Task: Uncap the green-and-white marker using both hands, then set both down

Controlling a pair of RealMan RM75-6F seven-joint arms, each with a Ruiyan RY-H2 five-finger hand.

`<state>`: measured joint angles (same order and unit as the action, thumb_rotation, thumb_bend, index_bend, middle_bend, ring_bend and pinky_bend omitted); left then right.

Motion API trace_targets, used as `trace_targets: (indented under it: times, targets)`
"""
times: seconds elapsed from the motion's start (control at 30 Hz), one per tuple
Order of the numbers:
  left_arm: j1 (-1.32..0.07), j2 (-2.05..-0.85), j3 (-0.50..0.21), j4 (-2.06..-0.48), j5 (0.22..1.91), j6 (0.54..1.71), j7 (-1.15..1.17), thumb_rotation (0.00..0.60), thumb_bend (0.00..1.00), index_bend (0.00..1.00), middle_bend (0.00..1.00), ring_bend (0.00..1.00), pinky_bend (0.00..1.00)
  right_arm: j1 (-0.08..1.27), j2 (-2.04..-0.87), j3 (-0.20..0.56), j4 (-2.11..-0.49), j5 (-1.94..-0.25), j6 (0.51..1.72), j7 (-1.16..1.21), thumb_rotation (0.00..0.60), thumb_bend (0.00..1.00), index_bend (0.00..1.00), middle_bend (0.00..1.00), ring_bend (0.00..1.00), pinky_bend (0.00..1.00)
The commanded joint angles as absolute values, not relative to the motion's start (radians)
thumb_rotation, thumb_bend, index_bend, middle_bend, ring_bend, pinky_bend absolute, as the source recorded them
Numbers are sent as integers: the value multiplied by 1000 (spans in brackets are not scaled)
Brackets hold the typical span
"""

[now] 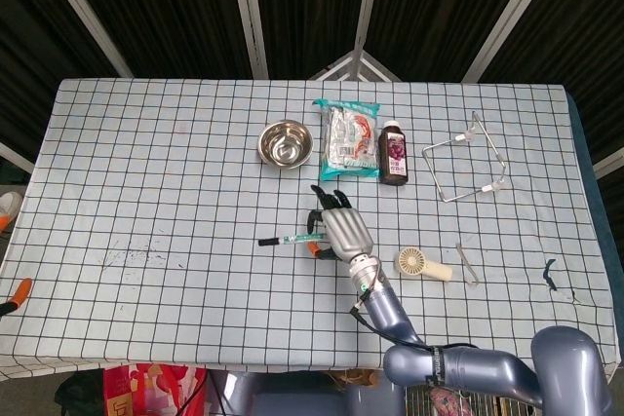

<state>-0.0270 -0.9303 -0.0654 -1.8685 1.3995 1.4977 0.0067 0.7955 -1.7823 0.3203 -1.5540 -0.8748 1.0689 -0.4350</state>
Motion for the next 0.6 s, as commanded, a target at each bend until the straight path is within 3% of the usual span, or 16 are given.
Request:
trace_targets:
  times: [0.03,0.33,0.6]
  targets:
    - [-36,-937,-69,-1878,1415,1499,15,600,454,16,0,0,0,761,-1700,331,-1660,-905,1120,-437,600,501,693,54,146,41]
    - [-91,-1016,-92,-1943,1487,1496,100,600,454,37,0,0,0,693,-1452,382,-2015,-888,1233,-514,600,501,692,54,145,41]
    - [-159,-1128,-140,-2015,1521,1493,231,600,454,117,42,0,0,661,-1251,445,-2296,-832,1315,-580,600,501,692,54,145,41]
